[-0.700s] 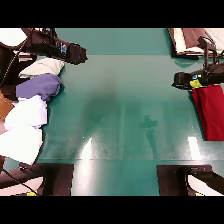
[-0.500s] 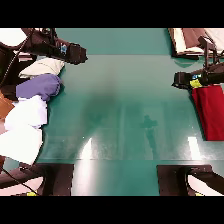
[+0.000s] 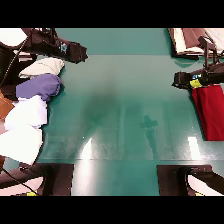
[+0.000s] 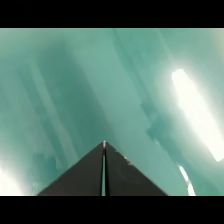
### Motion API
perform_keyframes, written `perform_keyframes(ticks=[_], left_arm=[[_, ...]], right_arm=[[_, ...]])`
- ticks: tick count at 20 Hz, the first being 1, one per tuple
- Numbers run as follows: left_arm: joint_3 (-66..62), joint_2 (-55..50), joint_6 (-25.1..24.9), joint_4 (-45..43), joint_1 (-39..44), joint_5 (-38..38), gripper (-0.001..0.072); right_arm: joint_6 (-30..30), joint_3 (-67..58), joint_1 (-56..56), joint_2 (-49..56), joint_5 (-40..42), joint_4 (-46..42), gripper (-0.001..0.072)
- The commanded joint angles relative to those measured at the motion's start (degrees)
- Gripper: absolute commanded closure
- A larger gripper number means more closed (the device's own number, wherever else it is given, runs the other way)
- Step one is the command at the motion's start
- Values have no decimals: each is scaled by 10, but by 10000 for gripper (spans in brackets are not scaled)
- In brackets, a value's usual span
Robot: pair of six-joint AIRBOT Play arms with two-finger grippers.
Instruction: Fold the shirts.
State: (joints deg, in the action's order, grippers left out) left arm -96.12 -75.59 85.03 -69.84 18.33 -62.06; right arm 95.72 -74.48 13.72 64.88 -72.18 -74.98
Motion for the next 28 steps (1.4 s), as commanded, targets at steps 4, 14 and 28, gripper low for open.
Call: perform_keyframes(ticks=[4,14,28], left_arm=[[0,-16,73,-219,-26,114,82],[0,-239,95,-241,-225,151,82],[-73,-305,89,-241,-259,150,683]], right_arm=[[0,-1,0,0,0,0,693],[0,0,0,0,0,0,693],[0,-1,1,-2,1,5,693]])
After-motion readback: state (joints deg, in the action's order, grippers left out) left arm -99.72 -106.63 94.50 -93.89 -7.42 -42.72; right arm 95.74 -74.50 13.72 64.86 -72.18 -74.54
